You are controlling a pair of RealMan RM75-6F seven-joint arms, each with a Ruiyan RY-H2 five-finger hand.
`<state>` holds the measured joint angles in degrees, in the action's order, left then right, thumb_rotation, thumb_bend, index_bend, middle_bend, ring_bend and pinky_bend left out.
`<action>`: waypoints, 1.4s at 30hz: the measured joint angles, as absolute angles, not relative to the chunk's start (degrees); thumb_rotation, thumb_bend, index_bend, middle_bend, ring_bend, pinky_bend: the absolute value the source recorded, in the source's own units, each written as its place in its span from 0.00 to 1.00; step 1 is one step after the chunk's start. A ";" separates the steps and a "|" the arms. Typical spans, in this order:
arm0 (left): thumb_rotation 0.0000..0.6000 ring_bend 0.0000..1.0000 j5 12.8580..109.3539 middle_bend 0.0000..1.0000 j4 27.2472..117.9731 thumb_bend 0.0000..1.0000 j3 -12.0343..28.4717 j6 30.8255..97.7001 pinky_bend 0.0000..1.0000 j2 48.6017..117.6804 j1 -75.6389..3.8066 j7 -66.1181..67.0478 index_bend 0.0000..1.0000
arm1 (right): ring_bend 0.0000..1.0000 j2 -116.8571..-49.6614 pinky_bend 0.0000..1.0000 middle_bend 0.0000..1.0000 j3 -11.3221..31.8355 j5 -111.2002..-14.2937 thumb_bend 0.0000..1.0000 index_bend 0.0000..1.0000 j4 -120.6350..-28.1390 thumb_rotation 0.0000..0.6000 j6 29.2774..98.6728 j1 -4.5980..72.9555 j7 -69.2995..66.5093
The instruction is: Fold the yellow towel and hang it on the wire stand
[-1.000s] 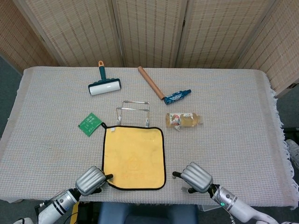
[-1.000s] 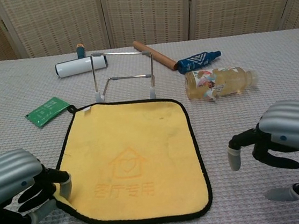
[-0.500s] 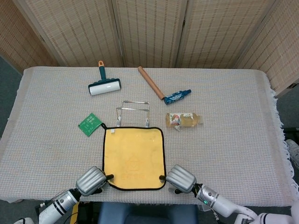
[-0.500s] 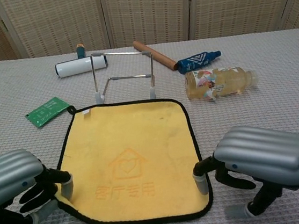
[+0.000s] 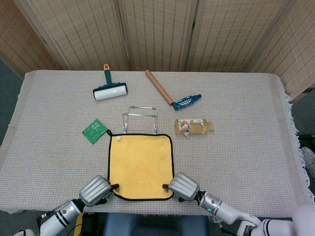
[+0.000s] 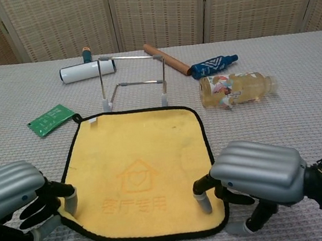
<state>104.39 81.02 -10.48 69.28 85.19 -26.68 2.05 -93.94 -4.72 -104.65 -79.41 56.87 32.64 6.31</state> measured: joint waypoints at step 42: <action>1.00 0.79 87.15 0.88 85.73 0.58 -0.72 55.26 0.84 78.64 -35.52 -21.57 0.49 | 1.00 -97.67 1.00 0.90 5.13 -89.12 0.45 0.64 -79.97 1.00 57.89 35.50 13.24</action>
<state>87.15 85.73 -0.72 55.26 78.64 -35.52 -21.57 -97.67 5.13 -89.12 -79.97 57.89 35.50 13.24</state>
